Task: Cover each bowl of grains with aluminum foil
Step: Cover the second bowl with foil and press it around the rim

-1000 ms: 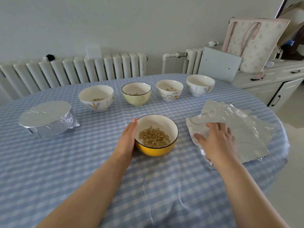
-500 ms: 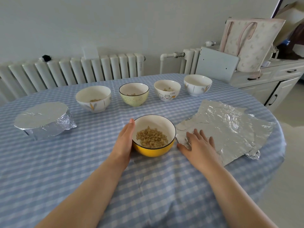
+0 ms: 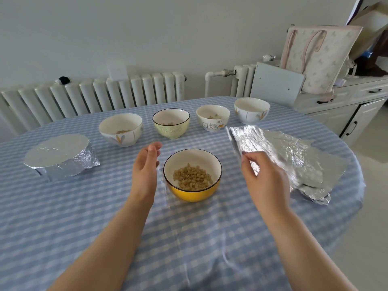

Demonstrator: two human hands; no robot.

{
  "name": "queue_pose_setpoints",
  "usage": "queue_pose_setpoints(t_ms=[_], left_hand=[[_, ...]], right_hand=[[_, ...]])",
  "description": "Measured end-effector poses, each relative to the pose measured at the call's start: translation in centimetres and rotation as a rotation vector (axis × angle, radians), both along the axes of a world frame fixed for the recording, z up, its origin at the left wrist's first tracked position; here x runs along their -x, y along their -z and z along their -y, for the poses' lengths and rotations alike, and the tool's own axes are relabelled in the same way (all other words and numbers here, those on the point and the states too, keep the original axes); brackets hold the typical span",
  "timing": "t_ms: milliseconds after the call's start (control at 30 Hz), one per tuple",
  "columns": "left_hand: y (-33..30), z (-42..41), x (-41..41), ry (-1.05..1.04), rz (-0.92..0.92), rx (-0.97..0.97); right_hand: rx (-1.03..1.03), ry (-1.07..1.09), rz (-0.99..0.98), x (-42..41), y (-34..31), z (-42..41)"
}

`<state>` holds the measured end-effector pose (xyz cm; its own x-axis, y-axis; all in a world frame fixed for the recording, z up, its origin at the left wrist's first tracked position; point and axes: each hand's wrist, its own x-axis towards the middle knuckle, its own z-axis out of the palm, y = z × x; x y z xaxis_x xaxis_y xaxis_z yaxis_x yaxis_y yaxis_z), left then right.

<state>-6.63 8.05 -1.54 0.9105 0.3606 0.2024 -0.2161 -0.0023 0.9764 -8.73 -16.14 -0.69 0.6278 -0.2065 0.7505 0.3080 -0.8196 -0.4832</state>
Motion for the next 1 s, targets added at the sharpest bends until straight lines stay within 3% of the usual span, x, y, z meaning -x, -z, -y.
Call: queue_pose_setpoints(t_ms=[167, 300, 433, 533, 667, 767, 867, 1000], left_hand=[[0.2, -1.2, -0.5, -0.005, 0.006, 0.112], [0.2, -2.3, -1.2, 0.021, -0.097, 0.270], [-0.2, -3.6, -1.5, 0.154, -0.236, 0.469], [-0.3, -3.8, -1.2, 0.208, -0.301, 0.521], [-1.2, -3.7, -0.8, -0.029, -0.115, 0.469], [-3.6, -4.0, 0.0, -0.255, 0.133, 0.290], [-7.3, -3.0, 1.3, -0.169, 0.394, -0.042], [-9.0, 0.8, 0.8, 0.186, 0.238, -0.964]], right_hand=[[-0.027, -0.382, 0.110, 1.4, -4.7, -1.6], [0.156, -0.654, -0.162, 2.5, -5.4, -4.1], [0.272, -0.663, -0.426, 3.0, -3.7, -5.8], [0.217, -0.689, -0.515, 3.1, -3.8, -5.9], [-0.002, -0.670, -0.432, 2.0, -5.3, -4.4], [-0.016, -0.534, -0.367, 0.2, -6.0, -2.6], [0.234, -0.434, -0.538, -1.1, -6.6, -2.2], [0.654, -0.360, -0.721, -2.1, -5.9, -3.8]])
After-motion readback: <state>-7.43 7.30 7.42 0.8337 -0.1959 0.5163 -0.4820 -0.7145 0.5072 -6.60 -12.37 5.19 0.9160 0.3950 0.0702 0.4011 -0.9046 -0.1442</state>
